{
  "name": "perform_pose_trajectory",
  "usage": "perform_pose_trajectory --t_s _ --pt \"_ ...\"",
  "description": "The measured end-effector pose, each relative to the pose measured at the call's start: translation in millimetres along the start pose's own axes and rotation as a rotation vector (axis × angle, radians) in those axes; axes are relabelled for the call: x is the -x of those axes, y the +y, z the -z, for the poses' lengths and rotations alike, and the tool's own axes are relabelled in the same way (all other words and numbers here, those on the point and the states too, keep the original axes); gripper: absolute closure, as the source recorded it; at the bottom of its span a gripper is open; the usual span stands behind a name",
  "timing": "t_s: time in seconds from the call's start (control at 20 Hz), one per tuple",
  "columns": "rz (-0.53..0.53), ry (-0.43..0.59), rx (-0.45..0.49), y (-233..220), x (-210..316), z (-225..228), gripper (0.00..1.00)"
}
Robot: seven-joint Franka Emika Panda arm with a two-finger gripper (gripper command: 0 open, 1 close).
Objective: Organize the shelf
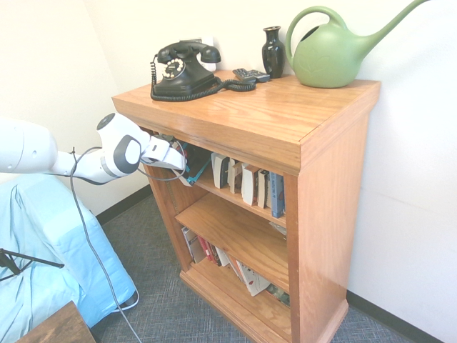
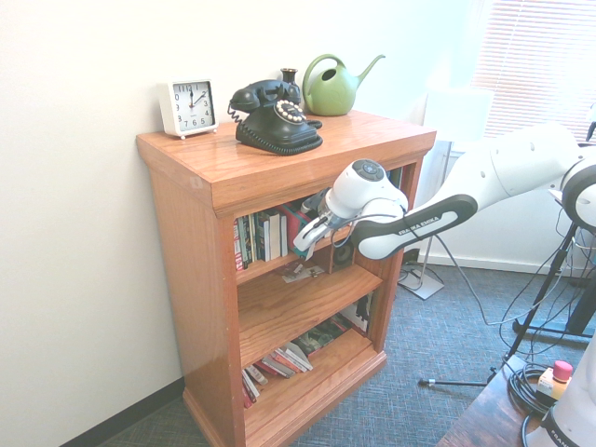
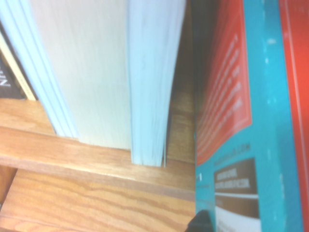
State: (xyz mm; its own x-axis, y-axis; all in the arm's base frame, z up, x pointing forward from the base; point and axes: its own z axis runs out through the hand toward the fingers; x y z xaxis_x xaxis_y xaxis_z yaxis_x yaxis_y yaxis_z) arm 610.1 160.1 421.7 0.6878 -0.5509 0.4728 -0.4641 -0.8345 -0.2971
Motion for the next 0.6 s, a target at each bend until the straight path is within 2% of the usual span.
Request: perform_pose_trajectory --t_s 0.3,0.6 --pt "0.000 0.007 -0.016 1 1 1 0.00" --pt "-0.002 0.006 -0.031 30 30 11 0.00"
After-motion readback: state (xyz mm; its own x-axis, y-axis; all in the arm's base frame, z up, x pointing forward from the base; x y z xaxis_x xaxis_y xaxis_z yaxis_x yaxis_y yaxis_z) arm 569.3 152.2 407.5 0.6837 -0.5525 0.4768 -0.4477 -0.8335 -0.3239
